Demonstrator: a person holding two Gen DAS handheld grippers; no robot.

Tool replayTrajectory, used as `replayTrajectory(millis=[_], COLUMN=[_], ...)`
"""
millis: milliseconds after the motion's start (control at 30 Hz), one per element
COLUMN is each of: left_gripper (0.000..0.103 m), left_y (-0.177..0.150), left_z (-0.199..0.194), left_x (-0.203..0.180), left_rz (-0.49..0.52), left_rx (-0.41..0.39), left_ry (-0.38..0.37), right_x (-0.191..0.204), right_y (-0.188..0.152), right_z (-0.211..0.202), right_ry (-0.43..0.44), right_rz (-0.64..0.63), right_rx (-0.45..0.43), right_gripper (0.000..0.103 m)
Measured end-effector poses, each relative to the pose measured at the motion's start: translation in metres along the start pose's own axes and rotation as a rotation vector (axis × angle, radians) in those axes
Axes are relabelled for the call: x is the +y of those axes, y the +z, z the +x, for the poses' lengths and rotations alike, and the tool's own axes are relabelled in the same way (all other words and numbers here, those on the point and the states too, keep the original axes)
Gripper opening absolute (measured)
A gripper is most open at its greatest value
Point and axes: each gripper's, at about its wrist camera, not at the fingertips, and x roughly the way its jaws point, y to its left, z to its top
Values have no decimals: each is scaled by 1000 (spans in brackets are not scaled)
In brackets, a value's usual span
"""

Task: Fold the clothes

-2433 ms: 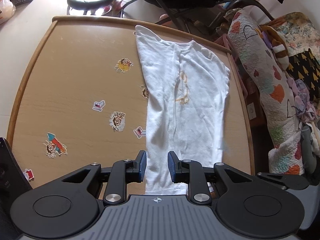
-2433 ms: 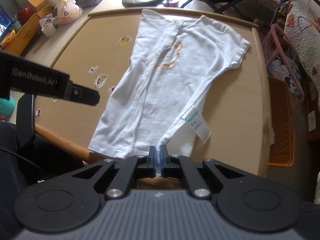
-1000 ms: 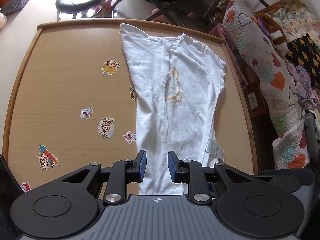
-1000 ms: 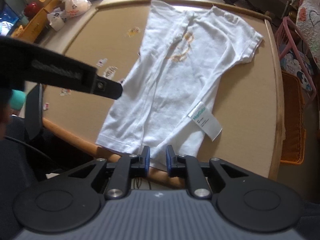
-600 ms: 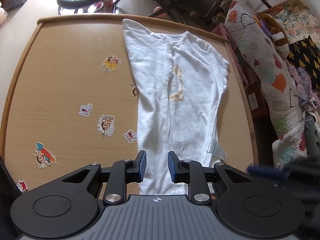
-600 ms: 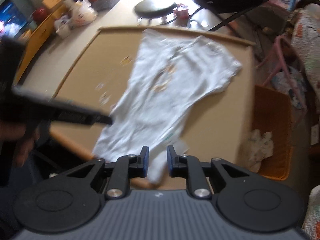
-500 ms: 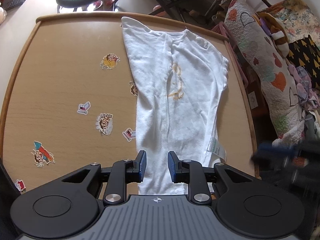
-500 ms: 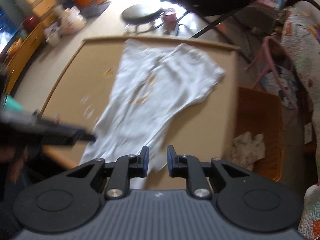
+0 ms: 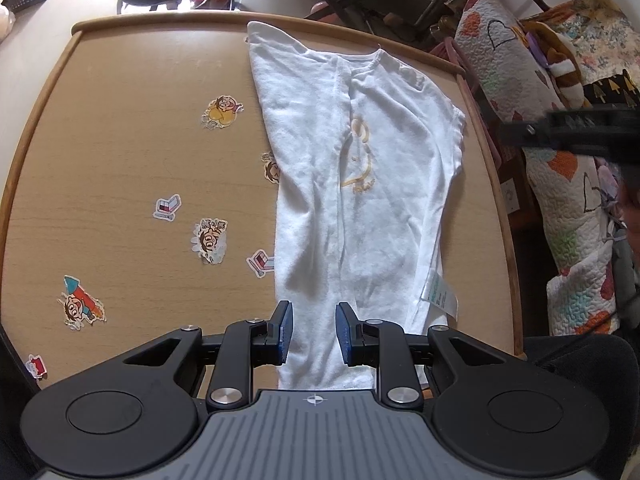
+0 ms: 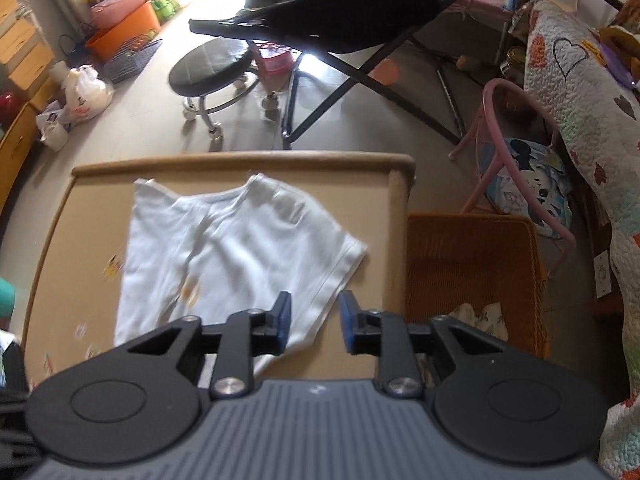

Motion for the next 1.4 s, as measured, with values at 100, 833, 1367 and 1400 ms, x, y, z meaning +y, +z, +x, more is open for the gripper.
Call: replayTrajectory(millis=[100,833,1367,1400], left_gripper=[27,27,27,27], left_y=[3,16,15,15], left_z=[1,4,-1,-1], left_x=[1,9,15,16], left_rz=[-3,-27,-42,-43], left_rx=[2,15,4,2], left_ry=[3,-6,-12,-12], right_x=[-4,-5,10,13], right_y=[9,33,43,46], right_z=[14,64,46,43], right_ry=[-9,-91,-43,-38], right_rz=[12,-18,14,11], right_rx=[9,64,38,32], right_gripper=[32,35,8,8])
